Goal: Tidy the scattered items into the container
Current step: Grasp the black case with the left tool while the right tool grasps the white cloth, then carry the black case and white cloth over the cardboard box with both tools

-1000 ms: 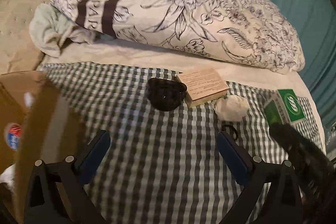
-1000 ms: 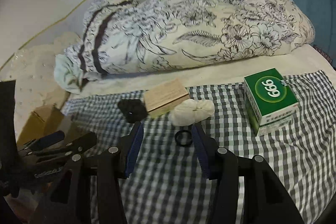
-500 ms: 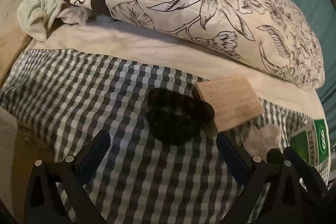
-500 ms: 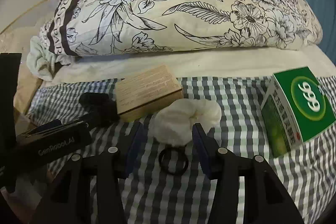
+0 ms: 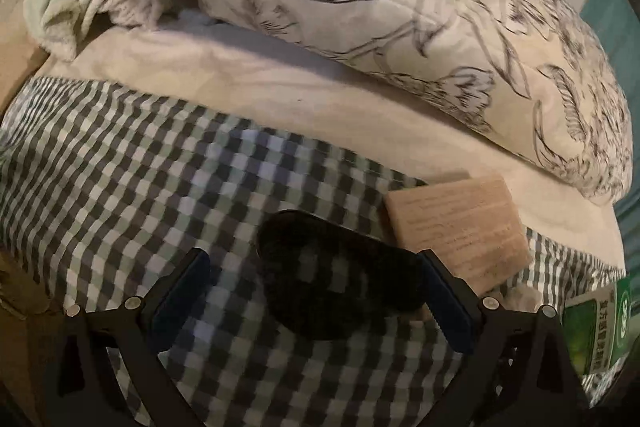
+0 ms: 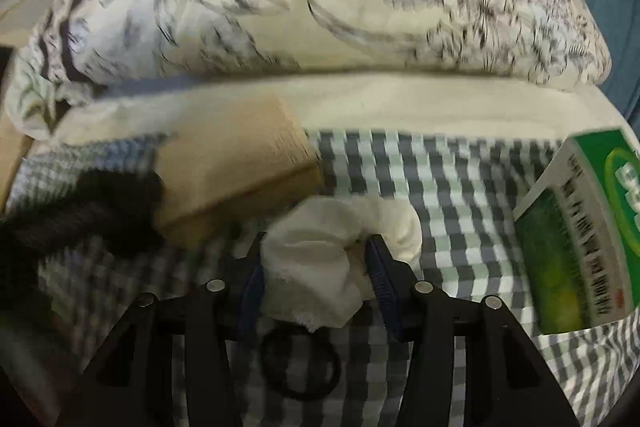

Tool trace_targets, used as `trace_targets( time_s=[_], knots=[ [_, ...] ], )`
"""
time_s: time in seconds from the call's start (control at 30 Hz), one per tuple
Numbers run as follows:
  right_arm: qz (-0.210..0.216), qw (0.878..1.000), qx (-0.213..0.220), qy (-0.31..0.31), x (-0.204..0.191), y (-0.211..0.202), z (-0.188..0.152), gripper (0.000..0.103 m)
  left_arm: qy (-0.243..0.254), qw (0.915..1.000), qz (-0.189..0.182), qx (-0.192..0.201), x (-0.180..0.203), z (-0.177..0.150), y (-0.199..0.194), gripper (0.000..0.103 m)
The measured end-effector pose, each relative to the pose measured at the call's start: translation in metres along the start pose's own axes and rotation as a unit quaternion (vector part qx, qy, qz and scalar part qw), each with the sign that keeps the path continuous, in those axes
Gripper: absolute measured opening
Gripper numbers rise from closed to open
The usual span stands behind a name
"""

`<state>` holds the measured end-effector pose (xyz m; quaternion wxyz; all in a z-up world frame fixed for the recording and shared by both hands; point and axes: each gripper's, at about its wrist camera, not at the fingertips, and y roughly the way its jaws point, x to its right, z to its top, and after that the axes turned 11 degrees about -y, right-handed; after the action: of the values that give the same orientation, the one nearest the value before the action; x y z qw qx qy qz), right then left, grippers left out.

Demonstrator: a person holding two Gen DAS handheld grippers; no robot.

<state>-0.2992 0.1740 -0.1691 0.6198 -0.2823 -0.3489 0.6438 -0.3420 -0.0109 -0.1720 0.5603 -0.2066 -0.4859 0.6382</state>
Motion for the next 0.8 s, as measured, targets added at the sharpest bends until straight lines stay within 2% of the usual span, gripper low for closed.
trace_targets(
  time_s=[0.07, 0.1, 0.13, 0.17, 0.27, 0.5, 0.67, 0.8],
  knots=[
    [-0.003, 1.0, 0.014, 0.001, 0.002, 0.002, -0.004, 0.036, -0.011, 0.9999, 0.005, -0.006, -0.007, 0.002, 0.001, 0.103],
    [-0.006, 1.0, 0.02, 0.002, 0.002, 0.003, -0.006, 0.035, -0.008, 0.9999, 0.009, -0.007, -0.009, 0.002, 0.001, 0.096],
    [-0.007, 1.0, 0.024, 0.003, 0.003, 0.003, -0.008, 0.034, -0.003, 0.9999, 0.015, -0.005, -0.011, 0.001, 0.001, 0.08],
    [-0.006, 1.0, 0.028, 0.007, 0.004, 0.002, -0.009, 0.026, 0.004, 0.9998, 0.016, -0.009, -0.011, 0.0, 0.001, 0.069],
    [0.01, 0.998, 0.042, 0.036, 0.017, -0.001, -0.016, 0.017, 0.024, 0.9994, 0.021, -0.009, -0.01, -0.007, -0.004, 0.069],
    [0.03, 0.997, 0.059, 0.045, 0.024, -0.014, -0.021, 0.015, 0.036, 0.9989, 0.028, -0.005, -0.016, -0.03, -0.038, 0.069],
    [0.043, 0.996, 0.075, 0.024, 0.02, -0.071, -0.027, 0.014, 0.057, 0.9977, 0.032, 0.018, -0.019, -0.046, -0.076, 0.069],
    [0.057, 0.995, 0.08, 0.002, 0.015, -0.112, -0.04, 0.014, 0.059, 0.9977, 0.021, 0.028, -0.017, -0.059, -0.103, 0.069]
  ],
)
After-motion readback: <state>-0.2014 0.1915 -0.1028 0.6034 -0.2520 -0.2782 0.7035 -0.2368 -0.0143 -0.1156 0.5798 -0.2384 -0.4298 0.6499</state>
